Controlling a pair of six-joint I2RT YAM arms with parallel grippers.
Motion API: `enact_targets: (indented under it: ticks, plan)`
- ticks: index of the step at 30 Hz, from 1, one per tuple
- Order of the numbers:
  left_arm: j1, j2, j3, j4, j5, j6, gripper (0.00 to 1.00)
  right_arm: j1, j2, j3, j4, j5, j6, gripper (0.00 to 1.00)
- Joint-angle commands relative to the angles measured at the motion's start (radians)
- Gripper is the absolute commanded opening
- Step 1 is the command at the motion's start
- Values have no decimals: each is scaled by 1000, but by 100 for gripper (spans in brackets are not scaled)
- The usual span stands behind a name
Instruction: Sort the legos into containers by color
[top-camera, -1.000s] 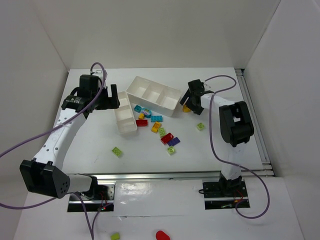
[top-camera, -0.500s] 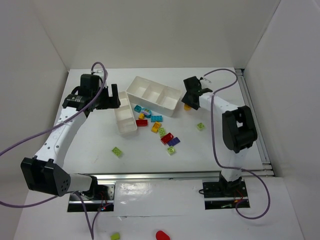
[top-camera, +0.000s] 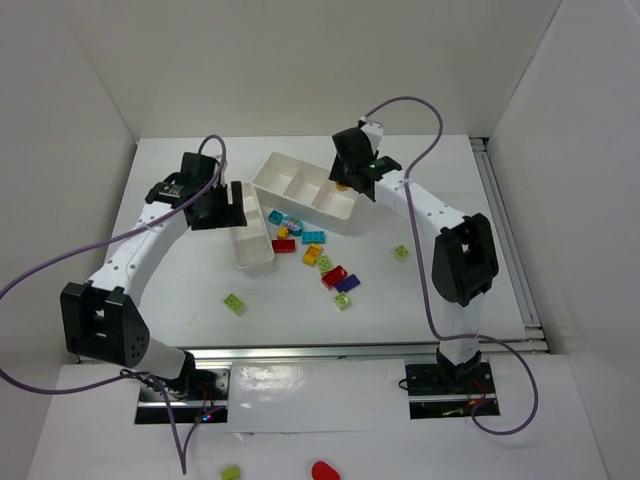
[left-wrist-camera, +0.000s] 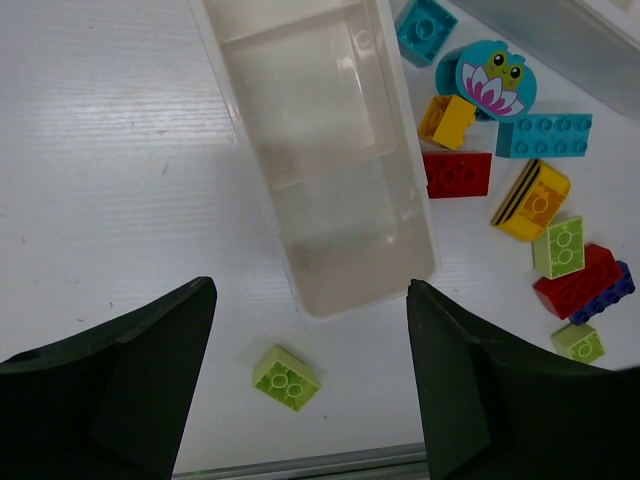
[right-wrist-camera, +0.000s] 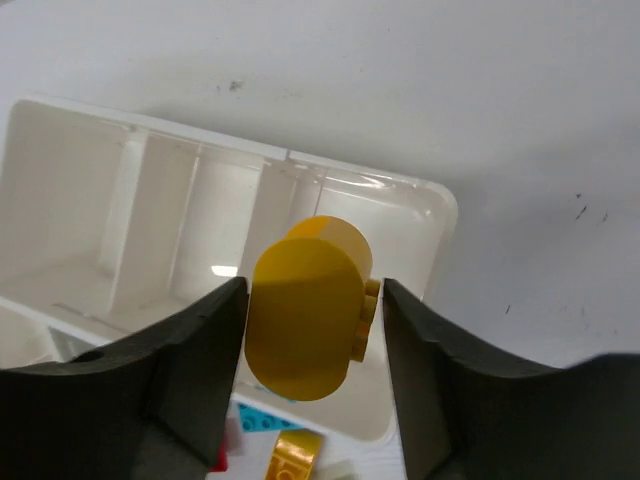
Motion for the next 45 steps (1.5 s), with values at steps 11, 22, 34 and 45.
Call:
enact_targets:
  ticks: [11,22,34,45]
  plan:
    - [-3,-57,-33,-28,-41,-47,86,111,-162,-119,-37,-32,-179,79]
    - [-3,-20,-13,-37,-43,-66,86,300,-129,-275,-28,-245,-130,76]
    - [-3,-11,-4,-37,-43,-66,86,355,23,-262,-31,-442,-228,77]
    - [-3,8,-4,-37,-43,-75,86,319,65,-324,-51,-333,-135,80]
